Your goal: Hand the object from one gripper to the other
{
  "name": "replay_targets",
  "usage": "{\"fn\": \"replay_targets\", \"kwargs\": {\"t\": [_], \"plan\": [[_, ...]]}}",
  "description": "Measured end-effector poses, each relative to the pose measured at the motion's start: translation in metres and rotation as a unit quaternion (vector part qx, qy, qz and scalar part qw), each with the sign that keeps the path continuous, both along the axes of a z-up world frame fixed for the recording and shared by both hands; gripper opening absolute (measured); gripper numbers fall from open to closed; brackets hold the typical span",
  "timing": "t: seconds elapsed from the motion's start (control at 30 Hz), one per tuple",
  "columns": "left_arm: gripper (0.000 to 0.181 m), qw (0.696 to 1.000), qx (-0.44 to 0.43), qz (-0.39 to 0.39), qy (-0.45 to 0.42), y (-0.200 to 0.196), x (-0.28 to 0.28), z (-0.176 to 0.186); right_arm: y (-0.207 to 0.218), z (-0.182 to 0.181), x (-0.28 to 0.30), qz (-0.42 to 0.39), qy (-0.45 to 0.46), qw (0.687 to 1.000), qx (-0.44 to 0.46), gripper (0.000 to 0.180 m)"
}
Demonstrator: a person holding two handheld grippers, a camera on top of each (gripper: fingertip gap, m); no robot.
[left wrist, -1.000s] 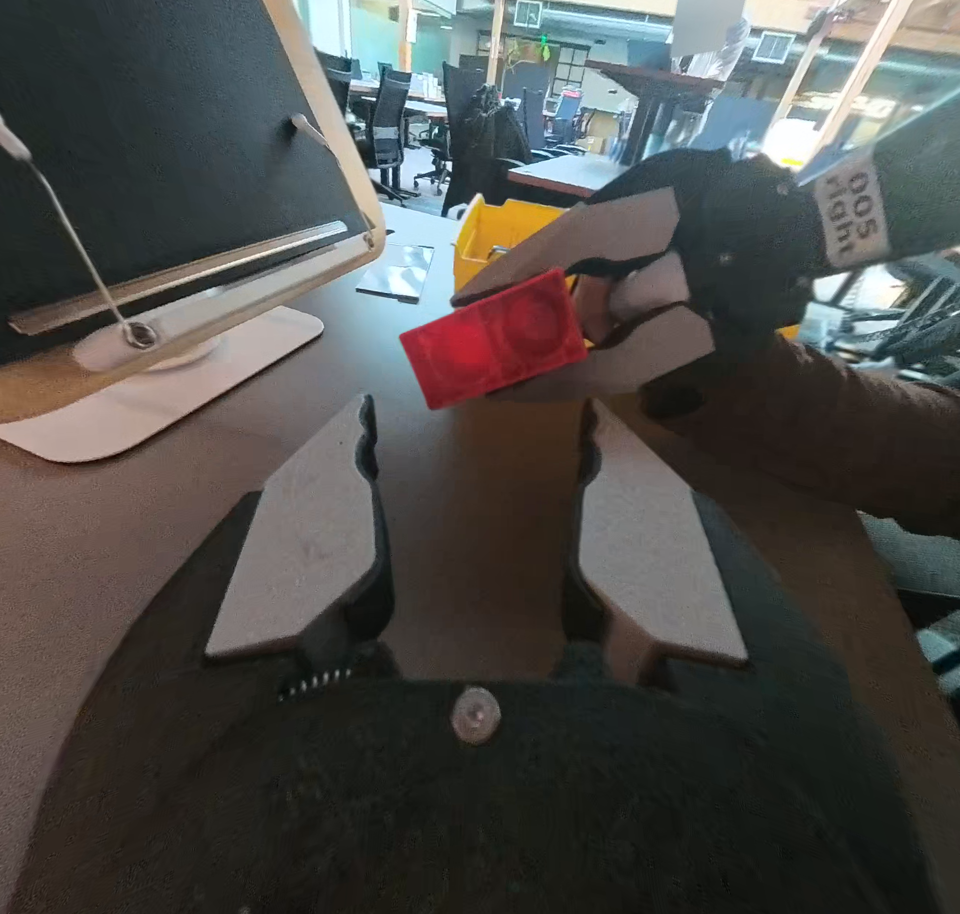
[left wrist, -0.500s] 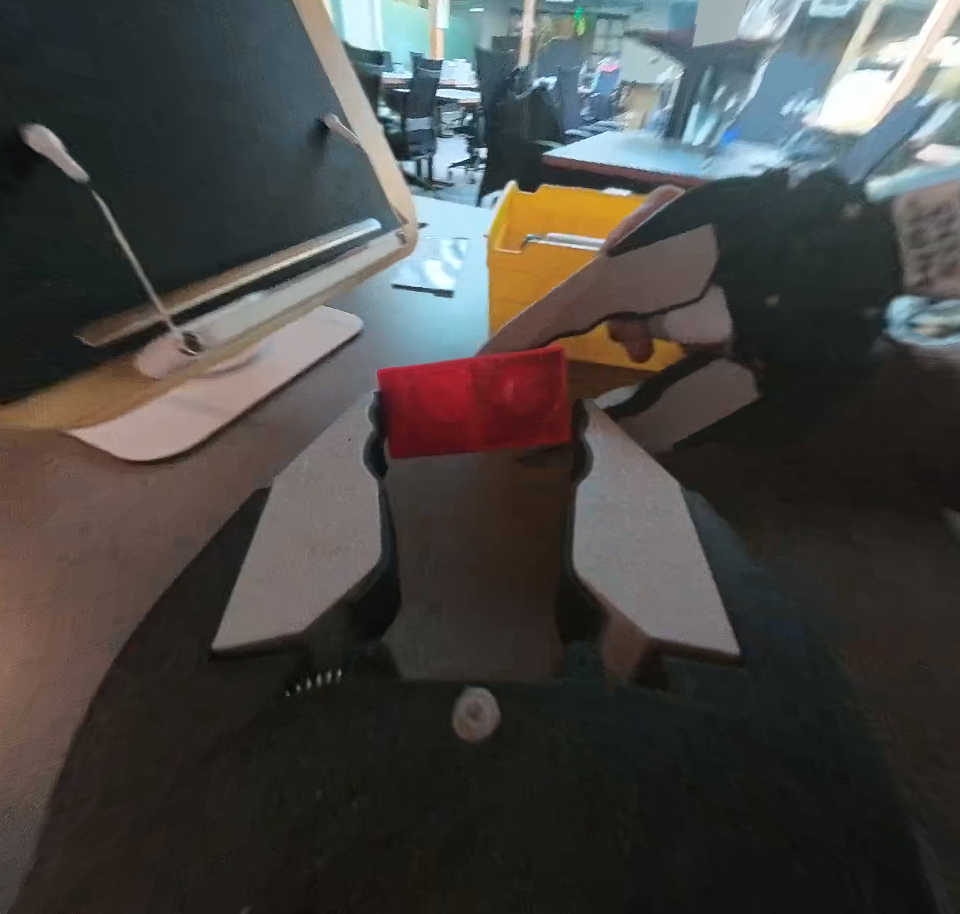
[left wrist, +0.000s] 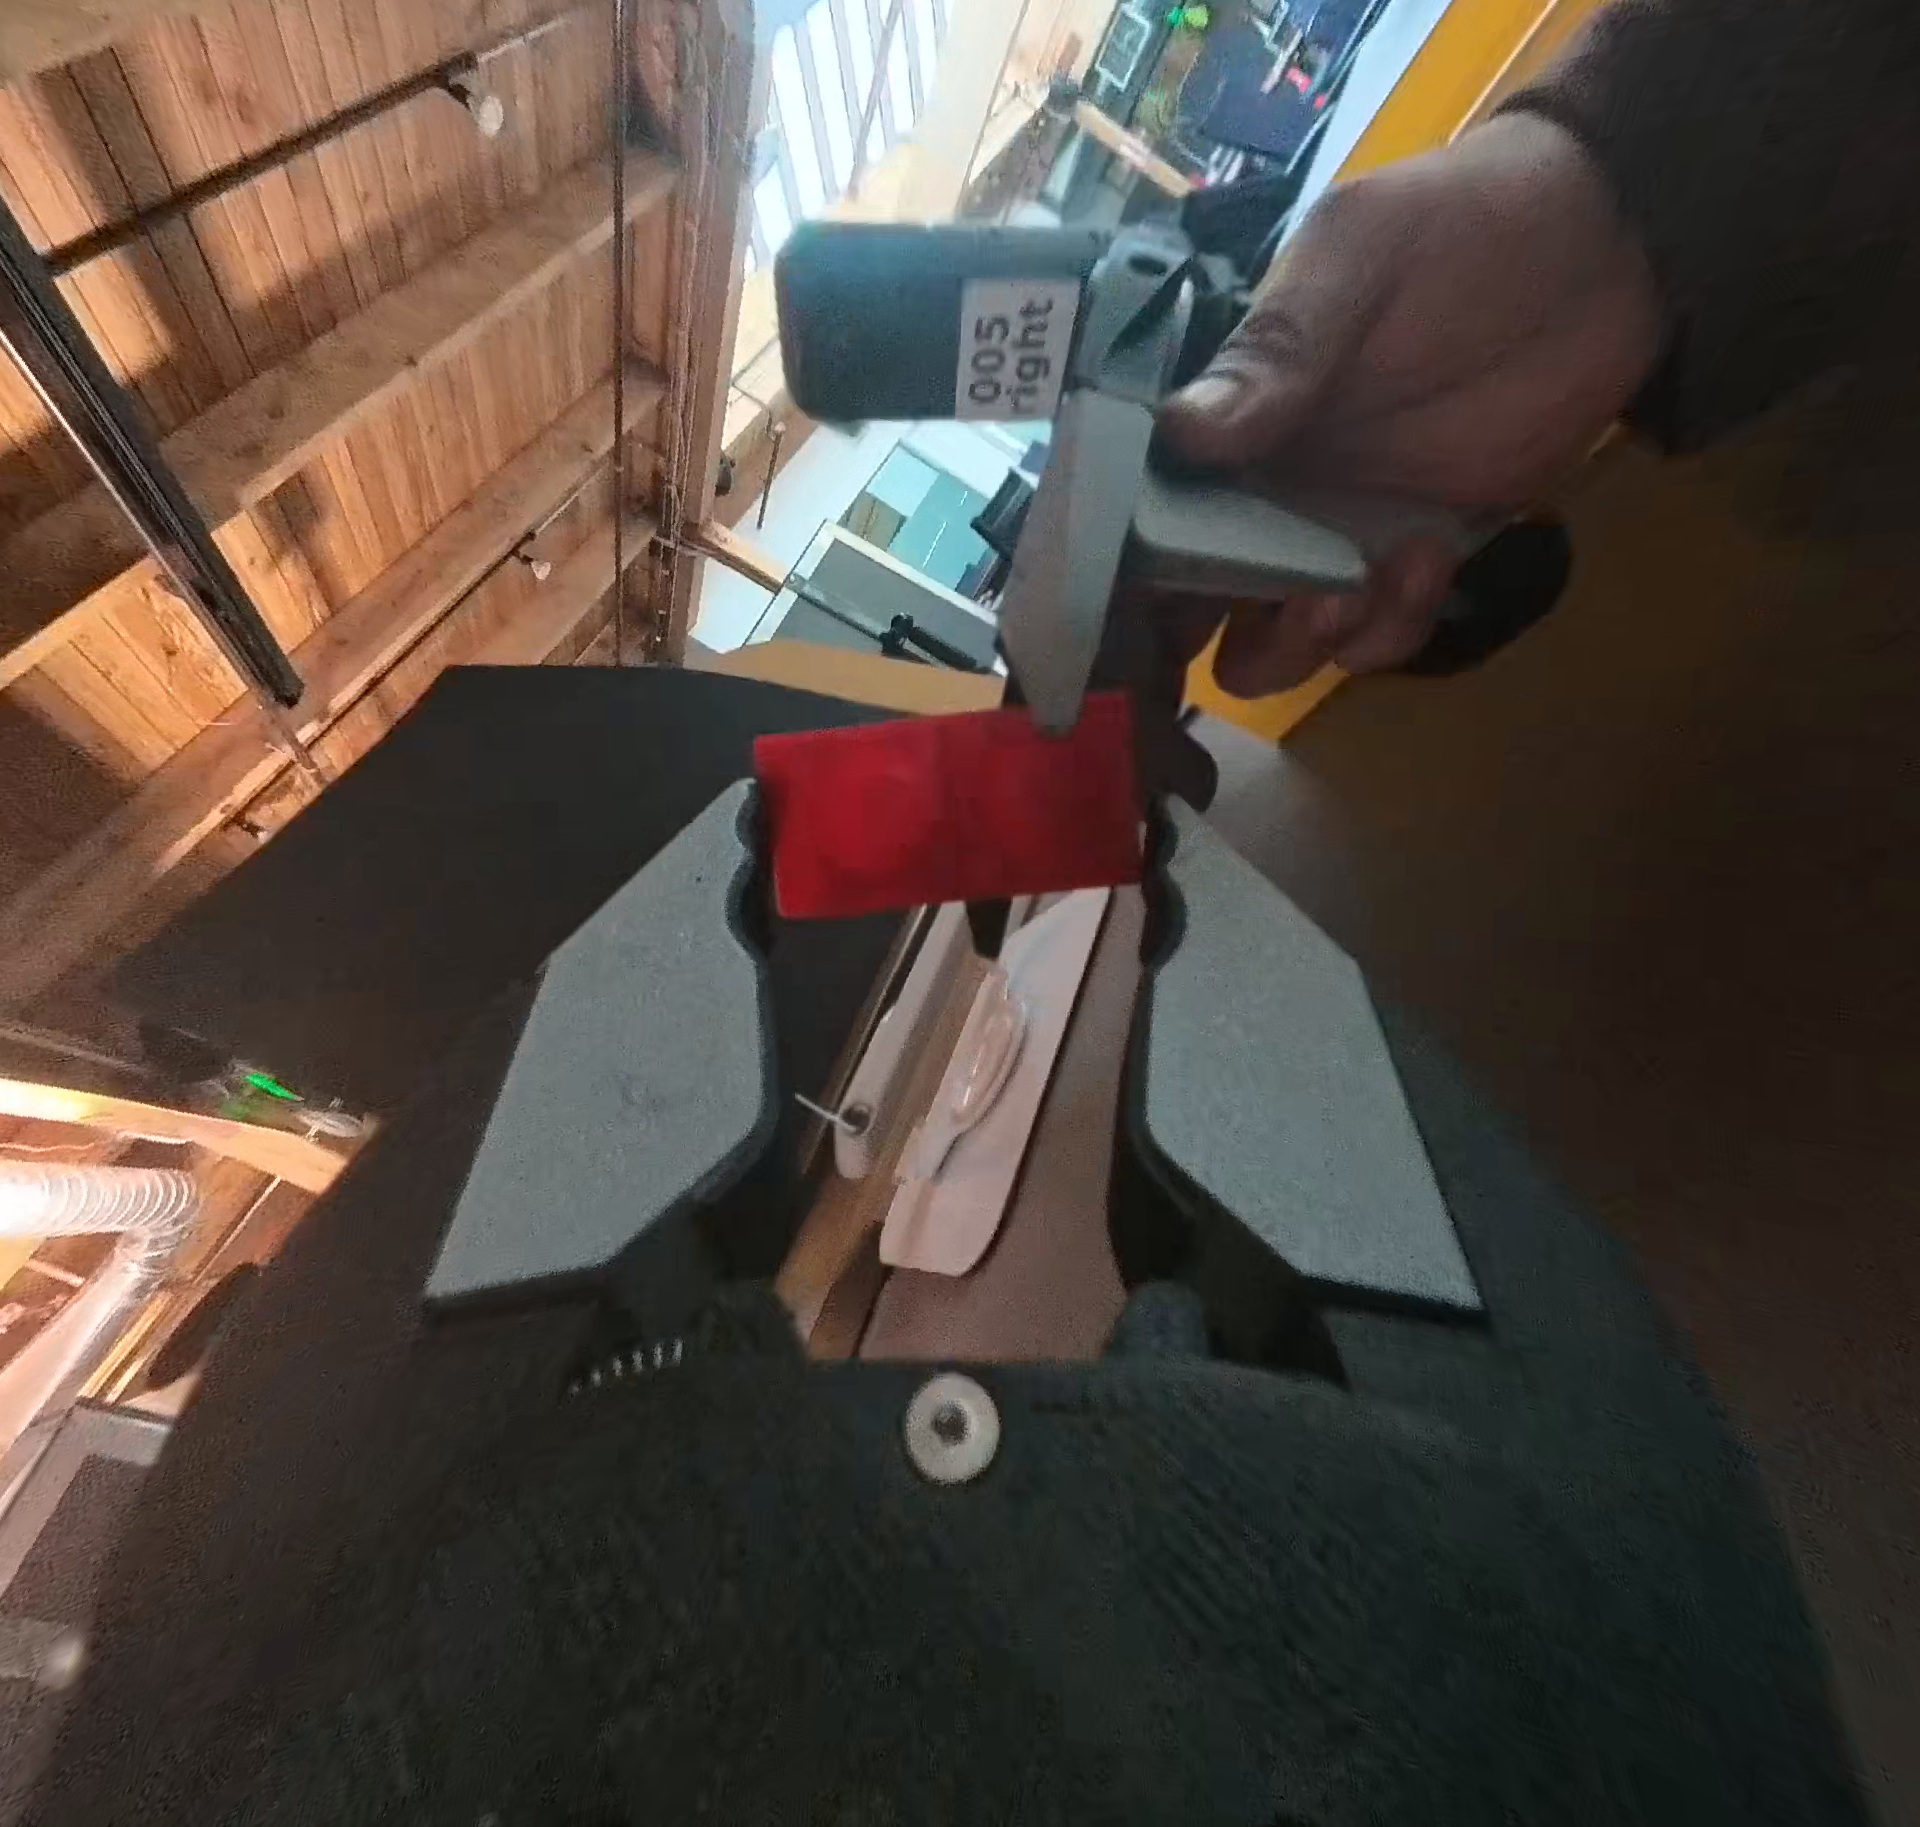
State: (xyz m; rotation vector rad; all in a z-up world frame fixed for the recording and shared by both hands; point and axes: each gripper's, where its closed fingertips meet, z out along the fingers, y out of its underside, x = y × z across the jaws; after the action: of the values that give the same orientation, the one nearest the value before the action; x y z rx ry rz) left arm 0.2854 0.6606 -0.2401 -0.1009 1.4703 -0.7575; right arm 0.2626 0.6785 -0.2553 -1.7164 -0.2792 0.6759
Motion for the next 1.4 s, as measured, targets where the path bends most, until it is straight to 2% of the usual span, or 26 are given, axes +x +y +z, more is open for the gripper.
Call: {"fn": "replay_targets", "kwargs": {"t": [0.07,0.17,0.23,0.3,0.33,0.37,0.47,0.53,0.6,0.7,0.83,0.97,1.07,1.17,1.23,1.33,1.4], "plan": [[0.069,1.000,-0.002,-0.009,0.002,-0.006,-0.001,-0.002,-0.006,0.005,-0.016,0.060,0.036,0.998,0.000,0.047],[0.068,1.000,-0.019,0.012,0.010,0.001,0.005,-0.008,0.001,0.000,-0.010,0.030,0.010,1.000,-0.004,0.046],[0.065,0.997,-0.054,0.022,0.058,0.009,0.011,-0.017,0.007,-0.010,0.005,-0.029,-0.073,0.997,-0.006,0.046],[0.059,0.985,-0.125,0.003,0.117,0.014,0.015,-0.020,0.011,-0.016,0.027,-0.104,-0.175,0.979,-0.006,0.045],[0.055,0.974,-0.174,-0.018,0.146,0.016,0.014,-0.018,0.012,-0.017,0.039,-0.147,-0.234,0.961,-0.001,0.045],[0.060,0.956,-0.230,-0.041,0.177,0.019,0.015,-0.016,0.011,-0.015,0.047,-0.173,-0.288,0.942,0.012,0.045],[0.073,0.889,-0.364,-0.102,0.258,0.022,0.017,-0.011,0.010,-0.009,0.047,-0.196,-0.409,0.889,0.059,0.046],[0.075,0.855,-0.423,-0.124,0.274,0.027,0.018,-0.005,0.012,-0.007,0.042,-0.199,-0.457,0.863,0.079,0.045],[0.070,0.832,-0.452,-0.149,0.285,0.027,0.017,-0.001,0.014,-0.011,0.034,-0.185,-0.477,0.855,0.085,0.045],[0.062,0.837,-0.442,-0.153,0.284,0.022,0.016,-0.001,0.017,-0.013,0.021,-0.171,-0.487,0.851,0.093,0.046],[0.033,0.886,-0.352,-0.145,0.264,0.010,0.013,-0.009,0.017,-0.016,0.019,-0.173,-0.499,0.845,0.086,0.046],[0.032,0.961,-0.207,-0.053,0.176,0.013,0.016,-0.010,0.012,-0.028,0.034,-0.172,-0.454,0.874,0.027,0.051],[0.033,0.988,-0.105,0.029,0.106,0.026,0.019,-0.009,0.007,-0.028,0.037,-0.153,-0.358,0.921,-0.002,0.057],[0.032,0.995,-0.007,0.085,0.042,0.031,0.018,-0.010,0.006,-0.014,0.030,-0.127,-0.222,0.967,0.004,0.078],[0.033,0.995,0.021,0.093,0.006,0.027,0.014,-0.004,0.005,-0.007,0.022,-0.094,-0.129,0.987,-0.001,0.091],[0.033,0.996,0.039,0.081,-0.026,0.018,0.007,0.004,0.006,0.002,0.015,-0.059,-0.018,0.998,0.001,0.098],[0.033,0.996,0.048,0.067,-0.033,0.012,0.004,0.003,0.005,0.008,0.010,-0.038,0.023,0.999,0.012,0.097]]}}
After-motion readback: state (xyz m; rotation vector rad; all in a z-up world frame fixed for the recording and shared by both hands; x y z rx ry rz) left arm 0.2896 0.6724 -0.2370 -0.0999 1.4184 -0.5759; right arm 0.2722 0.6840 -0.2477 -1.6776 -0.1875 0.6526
